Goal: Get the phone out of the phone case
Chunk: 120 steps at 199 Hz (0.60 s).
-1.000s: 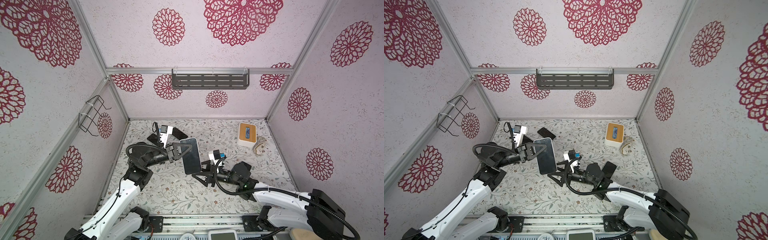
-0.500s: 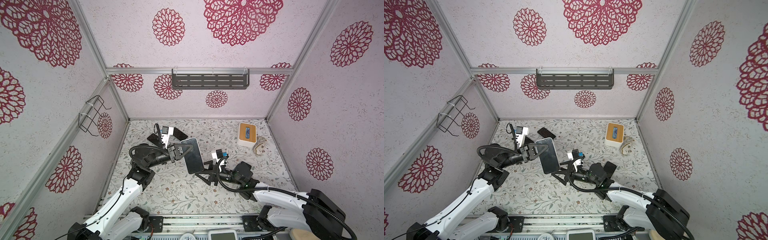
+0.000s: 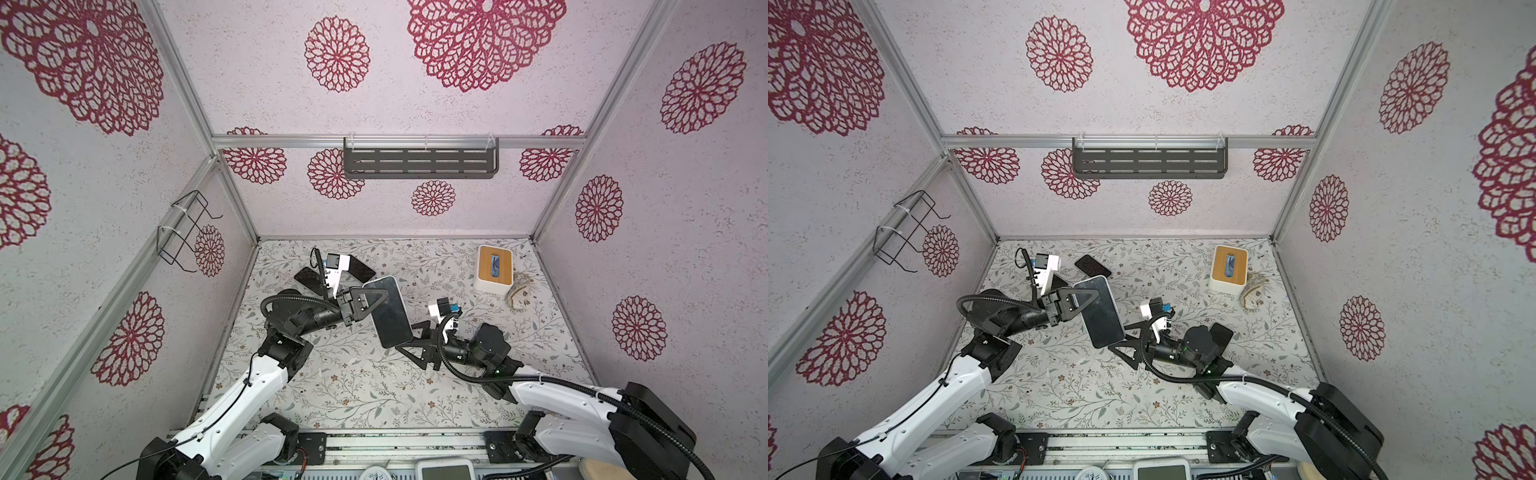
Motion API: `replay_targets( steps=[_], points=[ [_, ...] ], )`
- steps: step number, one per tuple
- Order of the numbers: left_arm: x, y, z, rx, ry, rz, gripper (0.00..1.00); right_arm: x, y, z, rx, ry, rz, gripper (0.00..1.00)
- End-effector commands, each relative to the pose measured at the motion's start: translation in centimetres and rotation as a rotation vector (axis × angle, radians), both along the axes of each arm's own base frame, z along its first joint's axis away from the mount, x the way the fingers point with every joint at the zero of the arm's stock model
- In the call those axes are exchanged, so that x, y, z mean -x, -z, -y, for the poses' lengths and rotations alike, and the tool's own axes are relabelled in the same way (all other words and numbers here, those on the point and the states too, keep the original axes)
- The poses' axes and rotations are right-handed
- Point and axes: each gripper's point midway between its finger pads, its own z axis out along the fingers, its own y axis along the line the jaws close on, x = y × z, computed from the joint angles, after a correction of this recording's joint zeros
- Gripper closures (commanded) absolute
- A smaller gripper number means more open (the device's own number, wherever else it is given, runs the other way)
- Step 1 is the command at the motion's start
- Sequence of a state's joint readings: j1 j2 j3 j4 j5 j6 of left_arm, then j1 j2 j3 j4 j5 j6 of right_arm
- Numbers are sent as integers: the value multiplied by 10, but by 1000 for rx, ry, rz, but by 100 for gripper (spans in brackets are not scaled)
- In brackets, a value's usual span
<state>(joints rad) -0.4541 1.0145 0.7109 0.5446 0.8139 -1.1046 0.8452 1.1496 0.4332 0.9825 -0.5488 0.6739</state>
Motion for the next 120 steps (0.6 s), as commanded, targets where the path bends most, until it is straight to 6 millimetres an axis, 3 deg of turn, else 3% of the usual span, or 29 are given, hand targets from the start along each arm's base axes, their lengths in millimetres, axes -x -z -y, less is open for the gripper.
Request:
replay_targets(
  steps=[1,47,83,120],
  points=[
    [24,5,14,-8,122,11,100,-13,-45,15,-129,76,62,30],
    [21,21,18,-35,129,-16,100,-17,-45,22,-123,81,53,30],
    [18,48,22,-141,111,-48,100,-17,-44,25,-105,70,50,30],
    [22,52,24,-162,124,-28,100,-20,-37,25,-73,60,37,30]
  ],
)
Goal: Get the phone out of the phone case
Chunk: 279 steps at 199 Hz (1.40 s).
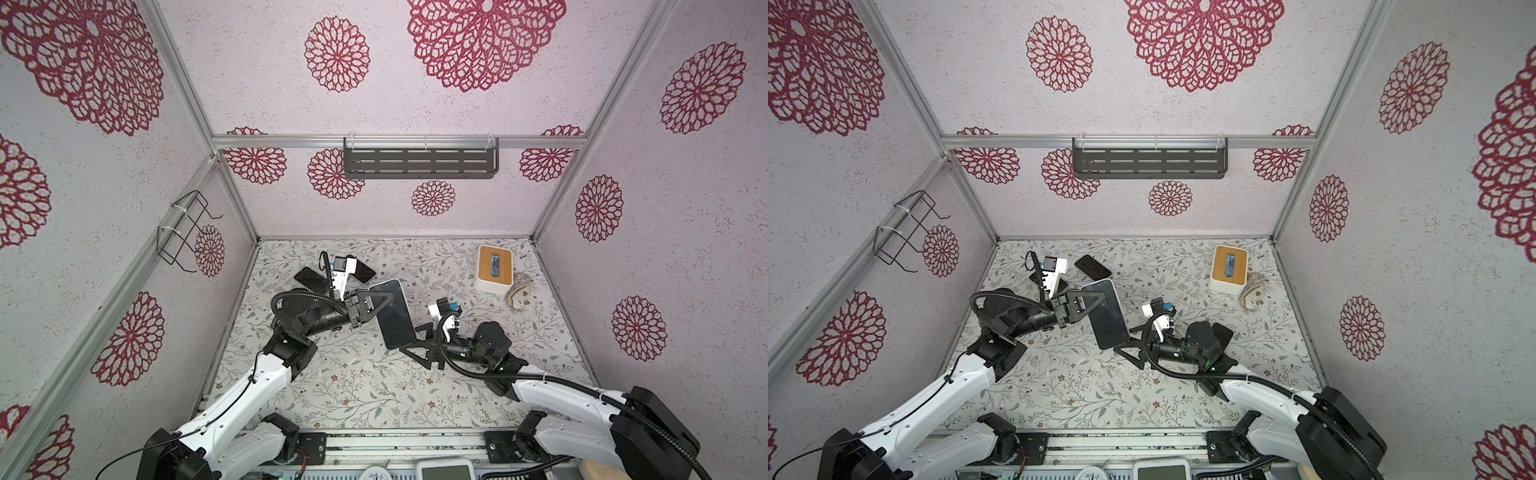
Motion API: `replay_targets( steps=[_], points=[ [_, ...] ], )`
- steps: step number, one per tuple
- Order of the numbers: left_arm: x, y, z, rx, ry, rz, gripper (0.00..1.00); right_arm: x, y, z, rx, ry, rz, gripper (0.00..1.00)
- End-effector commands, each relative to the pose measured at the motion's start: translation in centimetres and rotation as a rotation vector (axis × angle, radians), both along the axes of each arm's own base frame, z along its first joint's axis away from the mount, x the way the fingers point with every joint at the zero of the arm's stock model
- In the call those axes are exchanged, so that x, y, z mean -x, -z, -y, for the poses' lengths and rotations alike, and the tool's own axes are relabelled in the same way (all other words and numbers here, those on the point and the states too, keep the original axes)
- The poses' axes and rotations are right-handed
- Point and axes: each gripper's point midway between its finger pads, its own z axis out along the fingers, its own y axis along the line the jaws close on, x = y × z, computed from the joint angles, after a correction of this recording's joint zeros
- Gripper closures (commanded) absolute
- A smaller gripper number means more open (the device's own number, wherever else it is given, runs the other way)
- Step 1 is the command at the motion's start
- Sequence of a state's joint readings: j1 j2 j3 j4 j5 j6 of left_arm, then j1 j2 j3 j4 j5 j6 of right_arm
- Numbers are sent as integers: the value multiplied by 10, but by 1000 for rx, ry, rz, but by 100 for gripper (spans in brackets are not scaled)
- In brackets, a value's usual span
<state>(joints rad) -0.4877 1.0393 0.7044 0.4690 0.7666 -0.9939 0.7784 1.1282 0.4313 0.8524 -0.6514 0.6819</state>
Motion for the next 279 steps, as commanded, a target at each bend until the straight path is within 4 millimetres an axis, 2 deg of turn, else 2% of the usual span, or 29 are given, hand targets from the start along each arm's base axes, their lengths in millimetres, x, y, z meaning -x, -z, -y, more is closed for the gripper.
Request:
replay_targets(
  steps=[1,64,118,154,216,279],
  points=[
    [29,28,14,-89,150,-38,100,-17,-59,16,-156,98,114,30],
    [54,21,29,-91,253,22,100,-20,-58,14,-149,72,116,30],
    [57,13,29,-27,275,35,100,-16,-61,18,-164,31,139,28],
    [53,14,30,-17,272,25,100,-11,-66,23,-199,2,148,27],
    [49,2,30,47,285,32,100,-22,-65,37,-216,82,147,27],
    [31,7,24,124,266,-10,100,-23,-77,55,-310,145,150,27]
  ],
)
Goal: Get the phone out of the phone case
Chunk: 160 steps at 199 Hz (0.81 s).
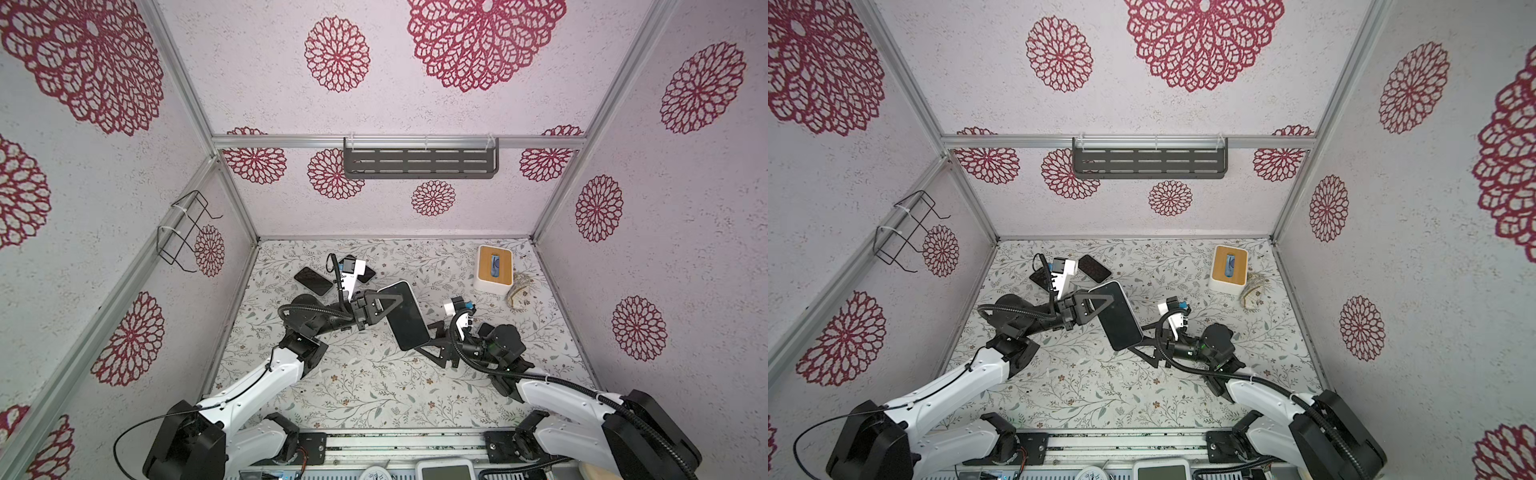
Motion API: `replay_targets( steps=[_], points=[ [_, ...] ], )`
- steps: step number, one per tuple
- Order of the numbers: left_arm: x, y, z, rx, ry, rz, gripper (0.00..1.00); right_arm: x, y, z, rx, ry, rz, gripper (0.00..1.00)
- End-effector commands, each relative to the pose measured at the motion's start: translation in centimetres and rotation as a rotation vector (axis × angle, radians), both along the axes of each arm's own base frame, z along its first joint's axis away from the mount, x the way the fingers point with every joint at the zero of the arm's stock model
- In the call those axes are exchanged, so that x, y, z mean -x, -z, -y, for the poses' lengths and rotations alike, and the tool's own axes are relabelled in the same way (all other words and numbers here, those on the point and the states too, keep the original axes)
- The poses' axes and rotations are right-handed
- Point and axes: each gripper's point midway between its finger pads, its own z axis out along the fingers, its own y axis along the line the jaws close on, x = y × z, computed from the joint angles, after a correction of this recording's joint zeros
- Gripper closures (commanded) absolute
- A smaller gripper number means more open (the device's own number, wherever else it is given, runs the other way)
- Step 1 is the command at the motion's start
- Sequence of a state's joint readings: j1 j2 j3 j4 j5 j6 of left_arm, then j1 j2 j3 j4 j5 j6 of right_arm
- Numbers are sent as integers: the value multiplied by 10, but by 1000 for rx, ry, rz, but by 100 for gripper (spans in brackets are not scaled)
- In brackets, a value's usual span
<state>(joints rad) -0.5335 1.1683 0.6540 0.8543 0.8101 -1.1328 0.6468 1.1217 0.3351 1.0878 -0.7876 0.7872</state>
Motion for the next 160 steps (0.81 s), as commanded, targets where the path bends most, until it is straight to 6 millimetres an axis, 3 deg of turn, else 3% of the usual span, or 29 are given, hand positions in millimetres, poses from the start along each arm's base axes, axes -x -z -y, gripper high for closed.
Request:
replay_targets(
  steps=[1,76,160],
  points=[
    [23,15,5,-8,159,-50,100,-19,-70,25,-216,162,125,27],
    [23,36,9,-26,200,-83,100,-32,-68,32,-189,204,90,27],
    [28,39,10,-29,215,-71,100,-47,-72,36,-209,222,58,28]
  ],
)
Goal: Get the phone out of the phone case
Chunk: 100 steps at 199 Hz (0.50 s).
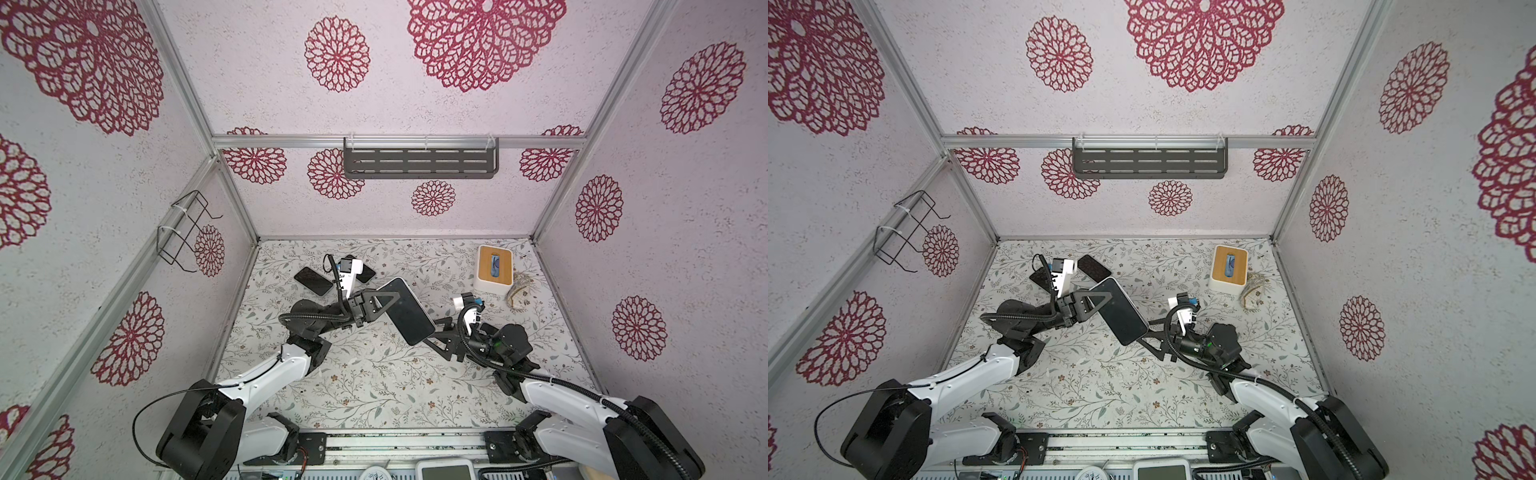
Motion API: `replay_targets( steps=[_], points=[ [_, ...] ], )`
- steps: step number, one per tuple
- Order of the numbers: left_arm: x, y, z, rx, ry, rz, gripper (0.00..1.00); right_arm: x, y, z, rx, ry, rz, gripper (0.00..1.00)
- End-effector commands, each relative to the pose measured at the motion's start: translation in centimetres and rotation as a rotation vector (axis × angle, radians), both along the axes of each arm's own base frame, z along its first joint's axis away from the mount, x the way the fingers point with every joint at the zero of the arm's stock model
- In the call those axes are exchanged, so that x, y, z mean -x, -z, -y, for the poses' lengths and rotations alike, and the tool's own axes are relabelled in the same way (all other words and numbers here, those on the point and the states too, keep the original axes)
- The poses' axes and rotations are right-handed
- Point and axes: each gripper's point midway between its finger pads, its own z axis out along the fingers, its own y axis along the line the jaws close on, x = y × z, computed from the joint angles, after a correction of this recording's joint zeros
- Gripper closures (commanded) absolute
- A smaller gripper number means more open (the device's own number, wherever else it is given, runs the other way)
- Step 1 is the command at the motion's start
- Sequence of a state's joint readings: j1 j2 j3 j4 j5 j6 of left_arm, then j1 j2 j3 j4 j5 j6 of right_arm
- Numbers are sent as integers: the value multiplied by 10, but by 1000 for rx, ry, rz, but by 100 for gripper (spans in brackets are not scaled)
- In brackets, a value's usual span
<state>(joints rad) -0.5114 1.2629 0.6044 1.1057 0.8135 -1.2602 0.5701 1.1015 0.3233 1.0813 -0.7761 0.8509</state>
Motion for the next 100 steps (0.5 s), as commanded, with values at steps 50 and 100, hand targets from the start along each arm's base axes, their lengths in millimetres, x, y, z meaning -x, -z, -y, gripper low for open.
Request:
replay_targets(
  steps=[50,100],
  points=[
    [33,48,15,-150,191,-55,100,-31,-77,20,-181,143,119,28],
    [30,63,16,-221,175,-74,100,-32,-77,17,-162,122,117,29]
  ],
)
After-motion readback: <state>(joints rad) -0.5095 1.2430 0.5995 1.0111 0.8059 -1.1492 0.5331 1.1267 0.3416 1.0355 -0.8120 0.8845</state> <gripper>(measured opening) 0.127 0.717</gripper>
